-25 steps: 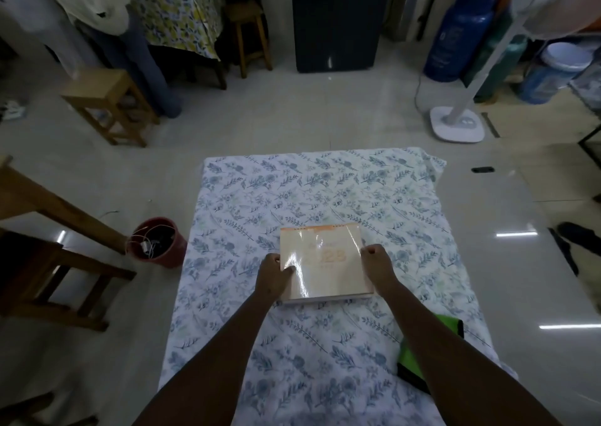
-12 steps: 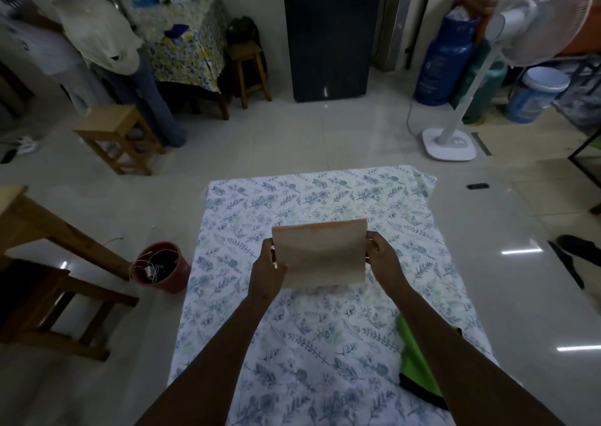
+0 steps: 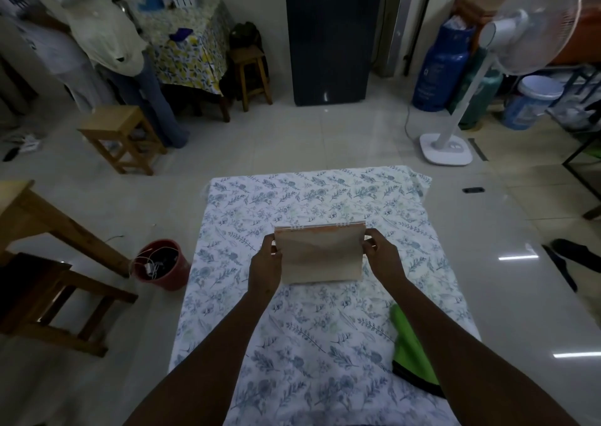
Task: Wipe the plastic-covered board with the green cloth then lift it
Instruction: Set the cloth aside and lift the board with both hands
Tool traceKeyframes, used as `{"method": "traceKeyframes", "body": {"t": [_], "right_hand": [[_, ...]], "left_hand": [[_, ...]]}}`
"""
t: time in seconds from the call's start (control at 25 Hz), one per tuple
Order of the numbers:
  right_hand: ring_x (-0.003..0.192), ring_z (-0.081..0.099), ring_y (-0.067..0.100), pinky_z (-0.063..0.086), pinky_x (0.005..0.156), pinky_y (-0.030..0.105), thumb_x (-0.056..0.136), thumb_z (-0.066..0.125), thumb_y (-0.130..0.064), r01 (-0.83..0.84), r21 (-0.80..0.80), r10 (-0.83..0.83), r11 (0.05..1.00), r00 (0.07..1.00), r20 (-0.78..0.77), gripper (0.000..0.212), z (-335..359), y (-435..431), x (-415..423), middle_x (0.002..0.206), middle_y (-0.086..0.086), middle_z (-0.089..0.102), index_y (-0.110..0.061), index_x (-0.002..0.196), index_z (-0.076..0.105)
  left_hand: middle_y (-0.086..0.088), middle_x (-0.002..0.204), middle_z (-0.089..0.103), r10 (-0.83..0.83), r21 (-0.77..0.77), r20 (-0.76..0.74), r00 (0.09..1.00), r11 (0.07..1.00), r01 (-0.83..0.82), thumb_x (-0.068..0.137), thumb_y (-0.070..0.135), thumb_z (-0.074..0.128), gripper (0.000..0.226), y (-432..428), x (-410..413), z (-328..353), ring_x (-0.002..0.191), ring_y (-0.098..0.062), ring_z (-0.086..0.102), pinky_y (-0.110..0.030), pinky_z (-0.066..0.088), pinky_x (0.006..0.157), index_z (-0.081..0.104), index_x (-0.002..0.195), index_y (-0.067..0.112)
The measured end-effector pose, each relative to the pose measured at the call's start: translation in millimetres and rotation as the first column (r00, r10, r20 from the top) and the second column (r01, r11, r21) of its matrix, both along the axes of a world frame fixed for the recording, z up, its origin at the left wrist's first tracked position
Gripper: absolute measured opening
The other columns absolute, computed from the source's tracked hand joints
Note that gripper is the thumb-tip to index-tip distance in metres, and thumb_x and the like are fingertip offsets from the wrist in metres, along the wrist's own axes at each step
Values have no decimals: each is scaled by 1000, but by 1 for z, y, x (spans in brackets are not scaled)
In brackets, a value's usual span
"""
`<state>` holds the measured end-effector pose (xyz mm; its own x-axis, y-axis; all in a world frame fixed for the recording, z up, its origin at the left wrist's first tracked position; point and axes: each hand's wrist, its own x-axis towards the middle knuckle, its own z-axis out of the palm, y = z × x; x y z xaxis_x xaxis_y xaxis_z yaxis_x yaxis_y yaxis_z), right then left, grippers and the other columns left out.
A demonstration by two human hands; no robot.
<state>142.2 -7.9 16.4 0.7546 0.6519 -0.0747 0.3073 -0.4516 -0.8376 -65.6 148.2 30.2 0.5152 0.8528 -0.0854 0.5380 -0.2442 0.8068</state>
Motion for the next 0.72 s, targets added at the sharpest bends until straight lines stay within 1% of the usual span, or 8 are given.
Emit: {"method": "traceKeyframes", "body": {"t": [0.08, 0.16, 0.28, 0.44, 0.52, 0.6, 0.64, 0.72], "right_hand": [[75, 63, 14, 43, 62, 23, 92, 51, -11, -23, -24, 24, 999, 999, 22, 19, 7, 11, 11, 84, 1, 69, -19, 105, 63], [78, 58, 14, 39, 62, 16, 90, 53, -7, -35, -45, 38, 998, 997, 64, 16, 16, 27, 26, 87, 3, 68, -11, 101, 65], [85, 60, 16, 39, 70, 23, 86, 56, -4, -17, -44, 22, 999, 995, 96, 17, 31, 57, 48, 96, 6, 70, -9, 99, 66], [82, 61, 21, 40, 64, 24, 83, 54, -3, 25, -11, -23, 1000, 995, 97, 15, 52, 99, 81, 88, 1, 68, -12, 90, 64], [79, 57, 20, 36, 61, 22, 84, 53, -2, 33, -14, -31, 999, 991, 134, 11, 59, 116, 94, 84, -1, 63, -10, 86, 61], [73, 52, 18, 32, 56, 14, 87, 53, -3, 50, -37, -44, 998, 989, 141, 11, 61, 133, 104, 78, -2, 58, -13, 82, 56], [71, 50, 17, 31, 54, 11, 88, 52, -4, 58, -43, -52, 997, 990, 133, 11, 60, 142, 109, 74, -3, 56, -13, 81, 53], [69, 48, 18, 31, 53, 11, 89, 52, -5, 56, -51, -50, 997, 993, 108, 12, 53, 156, 118, 68, -7, 51, -13, 80, 49]], "left_hand": [[-12, 113, 69, 5, 48, -11, 1000, 999, -4, 97, 10, 47, 31, 11, 8, 7, 91, -24, 66, -32, 53, 68, 46, 127, 19], [-13, 108, 70, -7, 63, -29, 1000, 998, 9, 96, 7, 48, 34, 26, 20, 16, 87, -26, 67, -31, 52, 65, 46, 126, 21], [-10, 97, 68, -24, 50, -51, 998, 998, 26, 93, 4, 47, 39, 56, 44, 36, 77, -23, 63, -25, 47, 54, 43, 127, 24], [-14, 85, 70, -123, 143, -68, 990, 981, 131, 91, -1, 45, 42, 104, 77, 54, 68, -27, 65, -25, 45, 52, 43, 129, 16], [-15, 90, 72, -139, 164, -72, 988, 975, 149, 91, -1, 45, 43, 124, 93, 57, 73, -28, 67, -22, 45, 53, 42, 130, 15], [-15, 99, 71, -105, 131, -63, 992, 985, 113, 90, -2, 45, 46, 139, 108, 59, 80, -26, 66, -22, 46, 55, 41, 131, 18], [-15, 103, 70, -90, 114, -64, 994, 989, 97, 91, -2, 45, 48, 145, 116, 58, 84, -27, 66, -25, 46, 60, 39, 133, 19], [-17, 109, 69, -93, 99, -63, 994, 990, 99, 91, -3, 45, 50, 154, 126, 55, 91, -31, 67, -28, 47, 68, 37, 136, 18]]}}
